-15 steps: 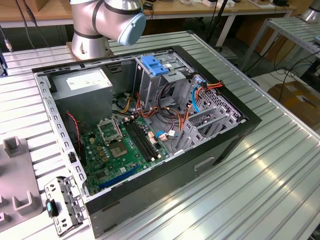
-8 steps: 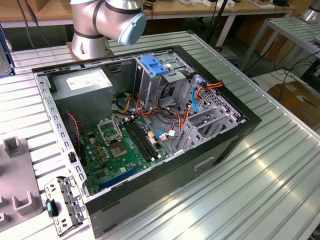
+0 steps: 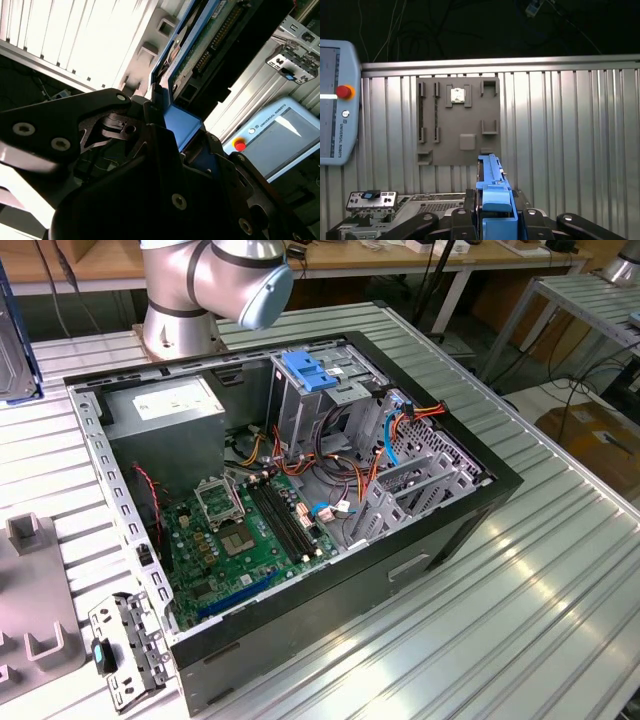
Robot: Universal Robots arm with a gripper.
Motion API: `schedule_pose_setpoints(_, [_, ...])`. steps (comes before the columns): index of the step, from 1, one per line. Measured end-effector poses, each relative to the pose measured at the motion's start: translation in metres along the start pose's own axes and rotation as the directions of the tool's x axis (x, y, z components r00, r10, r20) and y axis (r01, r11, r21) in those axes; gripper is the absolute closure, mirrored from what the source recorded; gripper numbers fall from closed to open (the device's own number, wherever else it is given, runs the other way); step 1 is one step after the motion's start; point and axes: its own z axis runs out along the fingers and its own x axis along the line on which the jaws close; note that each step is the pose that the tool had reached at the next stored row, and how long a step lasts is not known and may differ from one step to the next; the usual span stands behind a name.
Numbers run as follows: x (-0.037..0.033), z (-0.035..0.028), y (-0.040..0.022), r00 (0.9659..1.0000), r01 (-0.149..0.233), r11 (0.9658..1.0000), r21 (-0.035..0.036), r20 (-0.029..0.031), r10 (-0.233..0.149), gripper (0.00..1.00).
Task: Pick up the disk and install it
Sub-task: 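Pick up the disk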
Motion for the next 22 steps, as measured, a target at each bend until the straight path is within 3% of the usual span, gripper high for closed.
schedule_pose_setpoints(4, [0.0010,0.0001,-0.0078,1.0000,0.000,1.0000,0.0000,0.0000,0.000,0.63])
schedule_pose_setpoints(9, [0.0006,0.0000,-0.0290,1.0000,0.000,1.0000,0.0000,0.0001,0.000,0.63])
schedule_pose_setpoints(19, [-0.0008,-0.0002,-0.0629,1.0000,0.000,1.0000,-0.0001,0.0000,0.000,0.63])
schedule_pose_setpoints(20, [-0.0011,-0.0001,-0.0706,1.0000,0.000,1.0000,0.0000,0.0001,0.000,0.63])
schedule_pose_setpoints(22, [-0.0014,-0.0002,-0.0788,1.0000,0.000,1.0000,-0.0001,0.0000,0.000,0.63])
